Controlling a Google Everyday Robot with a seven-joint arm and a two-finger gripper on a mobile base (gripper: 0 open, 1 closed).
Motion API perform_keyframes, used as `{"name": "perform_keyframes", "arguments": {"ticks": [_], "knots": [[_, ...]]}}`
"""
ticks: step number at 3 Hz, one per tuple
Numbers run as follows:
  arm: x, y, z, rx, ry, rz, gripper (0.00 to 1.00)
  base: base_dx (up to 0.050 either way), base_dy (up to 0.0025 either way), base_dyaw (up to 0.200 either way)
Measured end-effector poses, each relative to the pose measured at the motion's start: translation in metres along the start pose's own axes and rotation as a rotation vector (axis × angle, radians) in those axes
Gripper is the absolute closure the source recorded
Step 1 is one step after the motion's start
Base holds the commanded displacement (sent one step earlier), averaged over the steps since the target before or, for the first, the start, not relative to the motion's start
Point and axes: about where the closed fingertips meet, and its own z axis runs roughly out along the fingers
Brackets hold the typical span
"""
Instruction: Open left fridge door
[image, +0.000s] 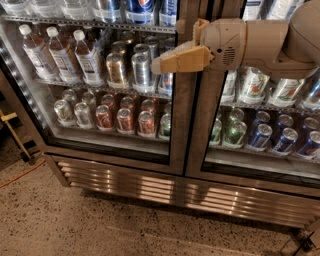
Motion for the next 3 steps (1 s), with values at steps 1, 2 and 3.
{"name": "perform_keyframes", "arguments": {"ticks": [1, 2, 3], "knots": [[0.0, 0.0, 0.0, 0.0, 0.0, 0.0, 0.39, 0.0, 0.0, 0.0], [0.0, 0.0, 0.0001, 0.0, 0.0, 0.0, 0.7, 0.0, 0.0, 0.0], [0.0, 0.0, 0.0001, 0.0, 0.0, 0.0, 0.93, 0.0, 0.0, 0.0]]}}
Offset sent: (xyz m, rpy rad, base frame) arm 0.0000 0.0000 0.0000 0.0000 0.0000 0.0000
